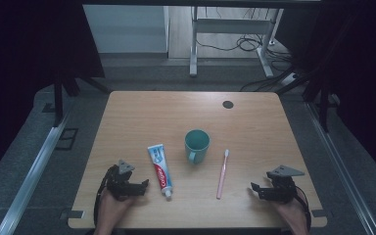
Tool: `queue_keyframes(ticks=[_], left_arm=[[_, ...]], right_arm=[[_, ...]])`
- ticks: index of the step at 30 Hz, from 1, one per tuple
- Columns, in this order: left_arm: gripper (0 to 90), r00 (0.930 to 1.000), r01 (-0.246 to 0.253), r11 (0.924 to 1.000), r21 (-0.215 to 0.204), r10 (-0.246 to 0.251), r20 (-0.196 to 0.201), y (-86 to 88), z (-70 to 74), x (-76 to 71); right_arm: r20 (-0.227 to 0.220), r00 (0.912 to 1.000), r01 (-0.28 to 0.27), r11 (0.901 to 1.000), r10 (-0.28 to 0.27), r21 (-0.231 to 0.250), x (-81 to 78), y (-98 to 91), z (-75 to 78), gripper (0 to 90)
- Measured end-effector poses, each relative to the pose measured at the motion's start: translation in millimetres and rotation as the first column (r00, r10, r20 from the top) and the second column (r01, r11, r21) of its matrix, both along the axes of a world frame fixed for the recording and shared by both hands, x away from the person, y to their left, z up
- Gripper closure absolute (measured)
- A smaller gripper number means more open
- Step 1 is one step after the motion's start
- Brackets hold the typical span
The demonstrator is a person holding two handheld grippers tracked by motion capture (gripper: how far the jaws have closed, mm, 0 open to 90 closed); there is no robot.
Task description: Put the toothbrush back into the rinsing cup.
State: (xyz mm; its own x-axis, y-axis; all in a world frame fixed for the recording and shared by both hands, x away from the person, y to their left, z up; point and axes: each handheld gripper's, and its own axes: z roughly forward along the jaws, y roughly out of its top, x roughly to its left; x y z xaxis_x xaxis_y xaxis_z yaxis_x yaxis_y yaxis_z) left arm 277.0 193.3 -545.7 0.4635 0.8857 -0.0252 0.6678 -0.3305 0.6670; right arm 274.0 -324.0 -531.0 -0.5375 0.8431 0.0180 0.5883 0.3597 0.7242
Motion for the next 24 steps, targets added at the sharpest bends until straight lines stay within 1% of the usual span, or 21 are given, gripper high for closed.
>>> queue_keyframes(ticks=[1, 2, 6, 12, 14, 15, 20, 21, 22, 23, 24], left_arm=[[2.1, 1.0, 0.0, 1.0, 0.0, 0.0, 0.0, 0.0, 0.0, 0.0], [2.1, 1.0, 0.001, 1.0, 0.0, -0.001, 0.0, 0.1, 0.0, 0.0], [2.1, 1.0, 0.0, 1.0, 0.001, 0.0, -0.001, 0.0, 0.1, 0.0], [2.1, 1.0, 0.001, 1.0, 0.001, -0.001, 0.0, 0.1, 0.0, 0.0], [2.1, 1.0, 0.0, 1.0, 0.001, 0.0, 0.0, 0.0, 0.0, 0.0], [2.1, 1.0, 0.001, 1.0, 0.001, -0.001, -0.001, 0.1, 0.1, 0.0], [2.0, 1.0, 0.001, 1.0, 0.001, -0.001, -0.001, 0.1, 0.1, 0.2], [2.0, 1.0, 0.001, 1.0, 0.001, -0.001, -0.001, 0.0, 0.0, 0.2], [1.9, 1.0, 0.0, 1.0, 0.001, 0.0, 0.0, 0.0, -0.1, 0.2], [1.9, 1.0, 0.0, 1.0, 0.001, 0.0, 0.0, -0.1, -0.1, 0.2], [1.9, 1.0, 0.0, 1.0, 0.002, 0.0, -0.001, 0.0, 0.0, 0.2]], right_arm=[[0.0, 1.0, 0.0, 1.0, 0.0, 0.0, 0.0, 0.0, 0.0, 21.2], [-0.004, 1.0, 0.004, 0.9999, -0.004, 0.011, 0.3, -0.8, 1.2, 22.3], [-0.002, 1.0, 0.007, 0.9995, -0.007, 0.03, 0.7, -1.9, 3.7, 25.3], [0.0, 1.0, 0.002, 0.9995, -0.002, 0.032, 0.2, -1.0, 6.3, 29.5], [-0.007, 1.0, -0.006, 0.9997, 0.006, 0.025, 0.4, 0.4, 7.0, 32.5], [-0.007, 1.0, -0.006, 0.9997, 0.006, 0.025, 0.4, 0.4, 7.0, 32.5], [-0.023, 0.9994, -0.025, 0.9992, 0.026, 0.03, 0.7, 4.9, 10.9, 42.9], [-0.023, 0.9994, -0.025, 0.9992, 0.026, 0.03, 0.7, 4.9, 10.9, 42.9], [-0.027, 0.9987, -0.043, 0.9983, 0.044, 0.041, 0.8, 6.4, 12.7, 47.2], [-0.027, 0.9987, -0.043, 0.9983, 0.044, 0.041, 0.8, 6.4, 12.7, 47.2], [-0.027, 0.998, -0.056, 0.9974, 0.058, 0.045, 1.1, 8.3, 14.1, 51.6]])
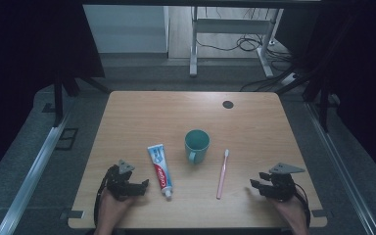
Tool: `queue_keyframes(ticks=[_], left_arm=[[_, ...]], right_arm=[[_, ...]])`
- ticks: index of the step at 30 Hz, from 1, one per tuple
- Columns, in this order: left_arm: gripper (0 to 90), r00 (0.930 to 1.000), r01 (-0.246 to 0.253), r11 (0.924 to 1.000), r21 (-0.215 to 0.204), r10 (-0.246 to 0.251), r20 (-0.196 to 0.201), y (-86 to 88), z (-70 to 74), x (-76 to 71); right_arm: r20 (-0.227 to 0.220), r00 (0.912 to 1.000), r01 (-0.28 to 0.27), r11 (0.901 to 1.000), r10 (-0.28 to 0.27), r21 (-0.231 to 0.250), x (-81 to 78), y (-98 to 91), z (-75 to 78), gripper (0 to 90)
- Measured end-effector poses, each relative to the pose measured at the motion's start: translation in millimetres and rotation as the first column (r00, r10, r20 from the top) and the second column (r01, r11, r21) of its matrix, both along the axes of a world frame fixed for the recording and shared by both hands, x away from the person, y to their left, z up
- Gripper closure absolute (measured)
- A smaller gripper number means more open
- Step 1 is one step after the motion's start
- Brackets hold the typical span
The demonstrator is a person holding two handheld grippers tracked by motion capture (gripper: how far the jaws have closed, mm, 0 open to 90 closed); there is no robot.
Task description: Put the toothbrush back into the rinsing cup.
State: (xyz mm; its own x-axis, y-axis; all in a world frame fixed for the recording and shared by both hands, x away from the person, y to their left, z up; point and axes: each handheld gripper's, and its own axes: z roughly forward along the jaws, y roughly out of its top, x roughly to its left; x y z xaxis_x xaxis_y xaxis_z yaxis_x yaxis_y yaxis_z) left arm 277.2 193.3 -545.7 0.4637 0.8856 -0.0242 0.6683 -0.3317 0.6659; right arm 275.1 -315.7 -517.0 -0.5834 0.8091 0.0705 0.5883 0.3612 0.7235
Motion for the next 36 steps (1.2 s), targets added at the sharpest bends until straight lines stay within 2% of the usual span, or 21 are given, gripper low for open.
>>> queue_keyframes(ticks=[5, 7, 9, 10, 12, 13, 14, 17, 26, 36], left_arm=[[1.9, 1.0, -0.002, 1.0, -0.001, 0.002, 0.0, -0.1, -0.1, 0.1], [1.8, 1.0, -0.003, 1.0, -0.002, 0.003, 0.0, -0.2, -0.1, 0.1], [1.8, 1.0, -0.002, 1.0, -0.001, 0.002, 0.0, -0.2, -0.1, 0.3], [1.7, 1.0, -0.002, 1.0, -0.001, 0.002, 0.0, -0.2, -0.1, 0.3], [1.7, 1.0, -0.004, 1.0, -0.002, 0.004, 0.0, -0.4, -0.1, 0.2], [1.7, 1.0, -0.004, 1.0, -0.002, 0.004, 0.0, -0.3, -0.1, 0.2], [1.8, 1.0, -0.005, 1.0, -0.002, 0.005, -0.001, -0.4, -0.1, 0.1], [1.8, 1.0, -0.005, 1.0, -0.003, 0.005, 0.0, -0.4, -0.1, 0.1], [1.7, 1.0, -0.005, 1.0, -0.002, 0.005, 0.0, -0.4, -0.1, 0.2], [1.8, 1.0, -0.006, 1.0, -0.002, 0.006, -0.001, -0.4, -0.1, 0.2]], right_arm=[[-0.005, 0.9998, -0.019, 0.9996, 0.019, -0.022, 1.1, 4.6, -0.2, 59.4], [-0.01, 0.9995, -0.03, 0.9989, 0.03, -0.035, 1.9, 8.2, -0.1, 66.7], [-0.007, 0.9992, -0.039, 0.9987, 0.039, -0.032, 2.4, 10.4, 1.3, 72.4], [-0.007, 0.9992, -0.039, 0.9987, 0.039, -0.032, 2.4, 10.4, 1.3, 72.4], [-0.009, 0.9982, -0.059, 0.9981, 0.059, -0.017, 3.9, 14.0, 3.9, 81.1], [-0.009, 0.9982, -0.059, 0.9981, 0.059, -0.017, 3.9, 14.0, 3.9, 81.1], [-0.013, 0.9973, -0.073, 0.9973, 0.073, -0.009, 5.2, 16.7, 4.9, 85.7], [-0.024, 0.9956, -0.09, 0.9959, 0.09, -0.003, 6.9, 20.9, 5.5, 89.0], [-0.022, 0.993, -0.116, 0.9932, 0.116, -0.012, 11.3, 30.9, 6.8, 89.2], [-0.034, 0.9867, -0.159, 0.9873, 0.159, 0.007, 17.4, 45.8, 6.6, 89.2]])
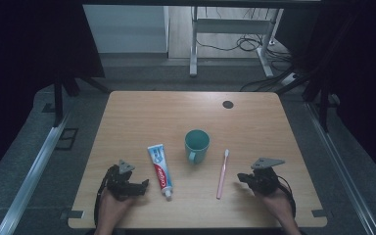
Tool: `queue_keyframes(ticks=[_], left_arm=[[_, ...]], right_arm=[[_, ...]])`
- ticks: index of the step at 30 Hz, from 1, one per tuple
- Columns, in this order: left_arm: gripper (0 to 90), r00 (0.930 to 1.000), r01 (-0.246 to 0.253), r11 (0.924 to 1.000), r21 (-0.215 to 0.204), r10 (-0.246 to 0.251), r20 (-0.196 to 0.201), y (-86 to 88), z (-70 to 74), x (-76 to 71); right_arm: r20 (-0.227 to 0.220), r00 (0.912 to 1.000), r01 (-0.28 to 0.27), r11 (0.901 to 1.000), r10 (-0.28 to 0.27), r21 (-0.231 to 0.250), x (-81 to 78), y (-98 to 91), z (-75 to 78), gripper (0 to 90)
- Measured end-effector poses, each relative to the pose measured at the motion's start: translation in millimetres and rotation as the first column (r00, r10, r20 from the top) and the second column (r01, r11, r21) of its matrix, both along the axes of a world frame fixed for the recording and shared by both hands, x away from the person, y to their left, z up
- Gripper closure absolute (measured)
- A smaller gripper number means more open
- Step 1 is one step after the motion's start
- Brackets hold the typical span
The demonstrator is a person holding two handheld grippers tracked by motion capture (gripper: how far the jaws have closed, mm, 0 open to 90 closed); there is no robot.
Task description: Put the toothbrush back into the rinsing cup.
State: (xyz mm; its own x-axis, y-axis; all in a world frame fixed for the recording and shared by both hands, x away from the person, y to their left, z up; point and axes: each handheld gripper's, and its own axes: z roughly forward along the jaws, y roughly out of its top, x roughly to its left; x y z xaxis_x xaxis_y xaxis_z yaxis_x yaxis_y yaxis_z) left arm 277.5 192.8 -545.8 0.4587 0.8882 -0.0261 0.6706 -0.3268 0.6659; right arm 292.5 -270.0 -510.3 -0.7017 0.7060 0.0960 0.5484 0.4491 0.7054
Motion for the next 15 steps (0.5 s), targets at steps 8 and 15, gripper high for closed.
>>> queue_keyframes(ticks=[8, 15], left_arm=[[1.7, 1.0, -0.001, 1.0, -0.001, 0.001, 0.0, -0.1, 0.0, 0.0], [1.7, 1.0, -0.002, 1.0, -0.001, 0.002, 0.0, -0.2, 0.0, 0.0]], right_arm=[[-0.021, 0.9995, -0.022, 0.9988, 0.023, 0.045, 5.3, 9.9, 0.4, 89.2], [-0.033, 0.9985, -0.042, 0.9968, 0.044, 0.068, 10.8, 21.6, -0.9, 89.2]])
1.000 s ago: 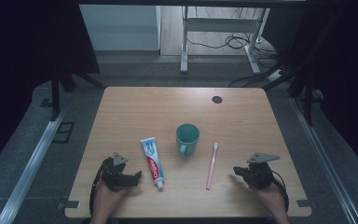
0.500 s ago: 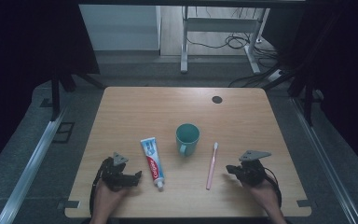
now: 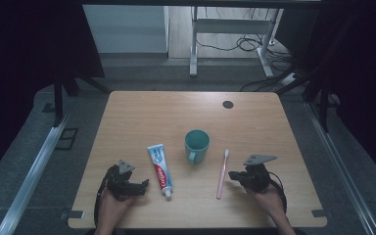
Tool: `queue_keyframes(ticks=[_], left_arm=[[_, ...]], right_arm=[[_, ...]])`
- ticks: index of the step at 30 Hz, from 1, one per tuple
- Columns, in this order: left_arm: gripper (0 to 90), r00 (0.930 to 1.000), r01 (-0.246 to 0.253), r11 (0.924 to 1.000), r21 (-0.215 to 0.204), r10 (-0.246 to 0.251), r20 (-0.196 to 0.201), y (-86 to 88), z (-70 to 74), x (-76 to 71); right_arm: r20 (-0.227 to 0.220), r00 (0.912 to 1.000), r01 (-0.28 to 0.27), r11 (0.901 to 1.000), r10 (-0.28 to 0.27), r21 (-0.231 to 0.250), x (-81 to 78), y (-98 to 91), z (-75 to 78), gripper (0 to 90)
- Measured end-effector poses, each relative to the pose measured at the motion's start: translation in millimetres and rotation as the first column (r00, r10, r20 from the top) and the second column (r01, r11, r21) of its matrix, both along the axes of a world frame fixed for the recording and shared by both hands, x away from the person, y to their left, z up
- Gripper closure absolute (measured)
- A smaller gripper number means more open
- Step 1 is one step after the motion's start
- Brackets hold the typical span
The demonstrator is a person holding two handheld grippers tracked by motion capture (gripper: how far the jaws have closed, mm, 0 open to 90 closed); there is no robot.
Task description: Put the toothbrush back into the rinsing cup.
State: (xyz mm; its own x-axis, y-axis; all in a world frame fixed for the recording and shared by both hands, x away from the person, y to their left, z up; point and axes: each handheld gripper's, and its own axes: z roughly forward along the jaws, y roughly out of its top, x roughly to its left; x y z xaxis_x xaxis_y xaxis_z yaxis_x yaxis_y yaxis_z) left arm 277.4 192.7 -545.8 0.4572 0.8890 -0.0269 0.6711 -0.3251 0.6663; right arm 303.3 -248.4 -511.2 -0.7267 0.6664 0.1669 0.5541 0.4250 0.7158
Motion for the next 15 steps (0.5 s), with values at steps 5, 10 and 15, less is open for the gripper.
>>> queue_keyframes(ticks=[5, 10, 15], left_arm=[[1.7, 1.0, 0.001, 1.0, 0.0, -0.001, 0.0, 0.0, 0.0, 0.0], [1.7, 1.0, 0.0, 1.0, 0.0, 0.0, 0.0, 0.0, 0.0, 0.0], [1.7, 1.0, 0.0, 1.0, 0.0, 0.0, 0.0, 0.0, 0.0, 0.0]], right_arm=[[-0.002, 0.9997, -0.025, 0.9997, 0.025, -0.004, 3.7, 15.3, -2.1, 89.3], [-0.004, 0.999, -0.045, 0.9989, 0.045, -0.011, 5.1, 25.5, -3.7, 89.2], [-0.008, 0.998, -0.063, 0.9977, 0.062, -0.027, 6.5, 35.2, -7.8, 89.2]])
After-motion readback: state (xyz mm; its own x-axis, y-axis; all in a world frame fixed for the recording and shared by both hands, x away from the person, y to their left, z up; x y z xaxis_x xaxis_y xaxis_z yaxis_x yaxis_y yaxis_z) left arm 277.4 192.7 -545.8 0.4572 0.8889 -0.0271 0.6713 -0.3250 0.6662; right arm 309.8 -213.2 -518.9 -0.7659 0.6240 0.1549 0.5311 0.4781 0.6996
